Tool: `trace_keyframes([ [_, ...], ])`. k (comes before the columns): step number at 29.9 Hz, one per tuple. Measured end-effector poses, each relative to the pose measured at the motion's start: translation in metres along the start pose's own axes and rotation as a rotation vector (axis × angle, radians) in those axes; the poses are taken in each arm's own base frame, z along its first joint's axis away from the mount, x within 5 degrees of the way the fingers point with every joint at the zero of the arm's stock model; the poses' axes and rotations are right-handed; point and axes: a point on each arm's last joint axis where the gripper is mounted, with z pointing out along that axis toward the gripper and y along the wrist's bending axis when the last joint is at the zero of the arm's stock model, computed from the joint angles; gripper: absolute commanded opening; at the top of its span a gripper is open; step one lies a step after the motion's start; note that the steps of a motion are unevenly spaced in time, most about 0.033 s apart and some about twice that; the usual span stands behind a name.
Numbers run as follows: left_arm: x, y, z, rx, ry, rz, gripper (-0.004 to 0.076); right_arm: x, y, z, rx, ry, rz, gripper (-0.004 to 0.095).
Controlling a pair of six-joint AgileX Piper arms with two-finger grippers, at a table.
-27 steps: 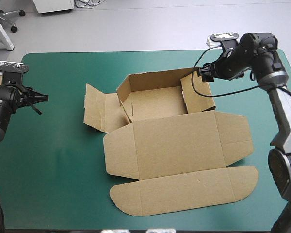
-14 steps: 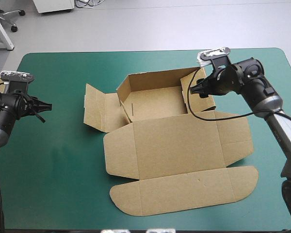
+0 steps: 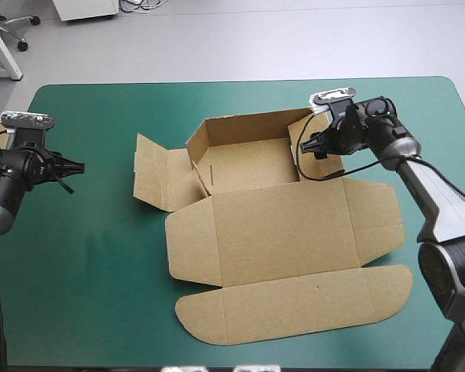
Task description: Fold the box
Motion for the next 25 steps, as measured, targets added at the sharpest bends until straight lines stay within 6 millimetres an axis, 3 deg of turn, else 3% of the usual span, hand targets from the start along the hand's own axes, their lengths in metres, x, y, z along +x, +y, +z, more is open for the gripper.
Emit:
trace_keyframes([
  [6,0.0,0.0,0.0,0.0,0.0,0.0,0.0299,-0.015,0.002,0.029,-0.006,0.062,-0.008,0.0637],
  [9,0.0,0.0,0.0,0.0,-0.001,0.0,0.0299,-0.016,0.001,0.042,-0.005,0.111,-0.005,0.0573],
  [15,0.0,0.0,0.0,0.0,-0.001,0.0,0.0299,-0.007,0.0,0.065,-0.008,0.208,-0.007,0.0292],
  [20,0.0,0.0,0.0,0.0,-0.001,0.0,0.0299,-0.007,-0.003,0.065,-0.009,0.21,-0.002,-0.0012],
  [25,0.0,0.0,0.0,0.0,-0.001,0.0,0.0299,-0.01,-0.005,0.065,-0.007,0.185,0.021,-0.003],
])
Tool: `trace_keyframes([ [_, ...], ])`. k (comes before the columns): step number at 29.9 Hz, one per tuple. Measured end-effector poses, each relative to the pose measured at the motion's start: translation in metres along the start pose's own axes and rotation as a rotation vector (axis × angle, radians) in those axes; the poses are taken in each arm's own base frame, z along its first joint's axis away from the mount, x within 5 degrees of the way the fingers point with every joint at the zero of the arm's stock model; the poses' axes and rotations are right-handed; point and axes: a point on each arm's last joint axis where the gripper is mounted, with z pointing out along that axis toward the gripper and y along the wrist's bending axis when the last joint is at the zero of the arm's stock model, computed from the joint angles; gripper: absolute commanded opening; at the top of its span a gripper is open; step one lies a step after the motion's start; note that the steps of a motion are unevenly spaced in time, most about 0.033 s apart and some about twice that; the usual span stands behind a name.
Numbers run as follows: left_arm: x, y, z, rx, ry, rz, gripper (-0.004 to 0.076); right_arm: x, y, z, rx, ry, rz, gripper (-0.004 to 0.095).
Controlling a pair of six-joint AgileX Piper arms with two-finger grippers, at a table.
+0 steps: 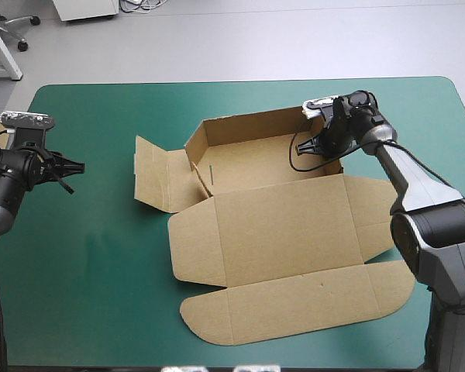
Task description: Fold the box
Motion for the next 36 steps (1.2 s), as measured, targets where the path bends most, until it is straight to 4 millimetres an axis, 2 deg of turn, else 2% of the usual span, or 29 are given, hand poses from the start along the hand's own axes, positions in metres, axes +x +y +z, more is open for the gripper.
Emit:
trace_keyframes([
  [8,0.0,0.0,0.0,0.0,0.001,0.0,0.0299,0.0,-0.014,-0.002,-0.004,-0.006,0.053,-0.003],
  [12,0.0,0.0,0.0,0.0,0.0,0.0,0.0299,-0.001,-0.025,-0.014,0.001,-0.031,0.078,-0.003],
  [15,0.0,0.0,0.0,0.003,-0.005,-0.004,0.0299,-0.002,-0.037,-0.032,-0.003,-0.077,0.092,-0.003],
  [20,-0.002,-0.001,0.0,0.021,-0.025,-0.028,0.0298,-0.001,-0.056,-0.074,-0.05,-0.187,0.137,-0.003],
  [26,-0.008,-0.004,0.0,0.077,-0.087,-0.118,0.0269,0.002,-0.066,-0.124,-0.145,-0.324,0.151,-0.003],
  [29,-0.009,0.002,0.002,0.097,-0.11,-0.183,0.0267,0.006,-0.07,-0.148,-0.188,-0.394,0.163,-0.003],
  [36,-0.002,0.017,0.024,0.209,-0.085,-0.363,0.0252,0.016,-0.073,-0.186,-0.282,-0.469,0.155,-0.003],
])
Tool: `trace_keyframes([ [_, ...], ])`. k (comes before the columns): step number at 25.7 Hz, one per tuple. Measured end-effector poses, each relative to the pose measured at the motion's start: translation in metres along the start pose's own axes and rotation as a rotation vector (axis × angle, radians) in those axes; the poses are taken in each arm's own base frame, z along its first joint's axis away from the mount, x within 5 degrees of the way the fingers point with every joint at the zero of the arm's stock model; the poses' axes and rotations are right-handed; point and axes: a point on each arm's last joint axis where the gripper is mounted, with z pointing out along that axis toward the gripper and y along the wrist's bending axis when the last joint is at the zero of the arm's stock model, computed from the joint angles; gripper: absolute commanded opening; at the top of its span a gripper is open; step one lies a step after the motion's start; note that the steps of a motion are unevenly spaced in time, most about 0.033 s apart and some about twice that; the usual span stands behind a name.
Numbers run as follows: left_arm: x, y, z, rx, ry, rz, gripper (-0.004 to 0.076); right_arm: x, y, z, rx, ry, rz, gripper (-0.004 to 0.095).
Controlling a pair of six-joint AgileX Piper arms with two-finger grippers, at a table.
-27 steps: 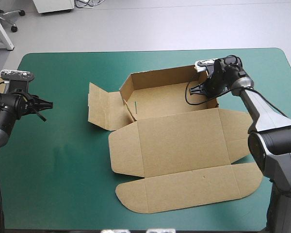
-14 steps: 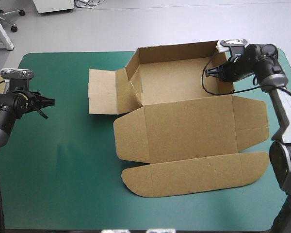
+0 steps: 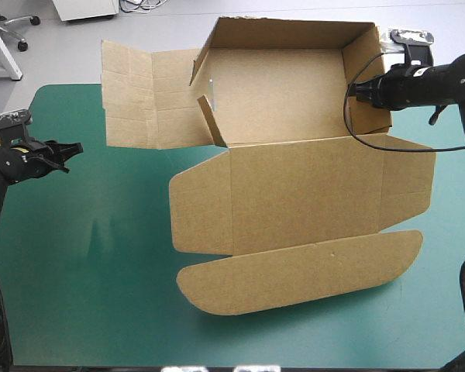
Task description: Fold the box
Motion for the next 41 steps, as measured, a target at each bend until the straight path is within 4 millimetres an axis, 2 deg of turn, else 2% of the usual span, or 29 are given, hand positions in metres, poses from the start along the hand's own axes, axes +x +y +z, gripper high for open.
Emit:
trace_keyframes([
  [8,0.007,-0.017,0.032,0.298,0.05,-0.111,0.0252,0.004,0.01,-0.006,-0.089,0.043,-0.012,-0.003],
  [11,0.006,-0.034,0.039,0.529,0.035,-0.179,0.0252,0.005,0.01,-0.005,-0.094,0.048,-0.015,-0.003],
  [14,0.003,-0.052,0.032,0.71,0.02,-0.204,0.0253,0.004,0.01,-0.005,-0.092,0.043,-0.015,-0.003],
  [21,0.008,-0.103,0.024,0.871,0.035,-0.159,0.0253,0.004,0.01,-0.005,-0.09,0.037,-0.015,-0.003],
  [25,0.001,-0.126,0.014,0.953,0.017,-0.125,0.0253,0.003,0.01,-0.005,-0.089,0.033,-0.015,-0.003],
  [31,-0.014,-0.146,-0.006,1.084,-0.011,-0.094,0.0253,0.003,0.009,-0.005,-0.082,0.026,-0.017,-0.003],
  [41,-0.031,-0.157,-0.034,1.263,-0.031,-0.045,0.0253,0.001,0.008,-0.005,-0.068,0.011,-0.021,-0.003],
])
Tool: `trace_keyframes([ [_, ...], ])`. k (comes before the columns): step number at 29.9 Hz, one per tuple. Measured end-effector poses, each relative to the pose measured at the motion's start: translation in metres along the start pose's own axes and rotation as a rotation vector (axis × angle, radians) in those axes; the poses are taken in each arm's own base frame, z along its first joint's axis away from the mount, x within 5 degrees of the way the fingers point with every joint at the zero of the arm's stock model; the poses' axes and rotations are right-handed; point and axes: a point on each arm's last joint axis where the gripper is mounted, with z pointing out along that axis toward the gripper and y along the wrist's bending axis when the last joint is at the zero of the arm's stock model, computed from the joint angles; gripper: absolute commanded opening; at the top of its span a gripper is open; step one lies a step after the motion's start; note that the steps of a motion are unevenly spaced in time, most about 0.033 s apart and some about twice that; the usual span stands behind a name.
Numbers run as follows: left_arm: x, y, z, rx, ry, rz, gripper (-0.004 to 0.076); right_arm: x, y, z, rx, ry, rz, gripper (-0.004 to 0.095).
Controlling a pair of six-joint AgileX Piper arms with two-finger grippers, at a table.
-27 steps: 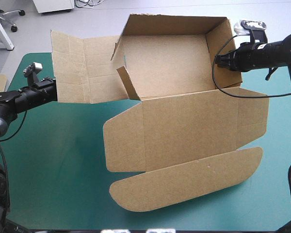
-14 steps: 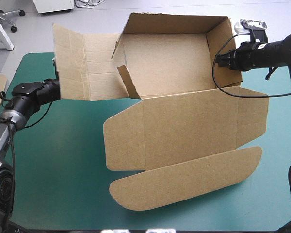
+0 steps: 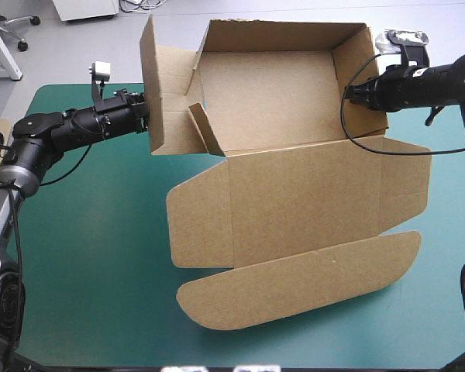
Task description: Fold the box
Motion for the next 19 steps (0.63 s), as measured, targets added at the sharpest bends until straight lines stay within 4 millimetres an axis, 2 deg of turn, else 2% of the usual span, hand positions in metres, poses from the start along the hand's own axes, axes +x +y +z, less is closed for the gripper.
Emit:
trace_keyframes([
  [11,-0.013,-0.04,0.019,0.123,0.029,0.104,0.0253,0.0,-0.001,0.0,0.011,-0.003,0.0,-0.003],
  [19,-0.02,-0.049,0.021,0.079,0.053,0.153,0.0253,0.0,-0.002,0.0,0.026,-0.002,0.028,-0.003],
])
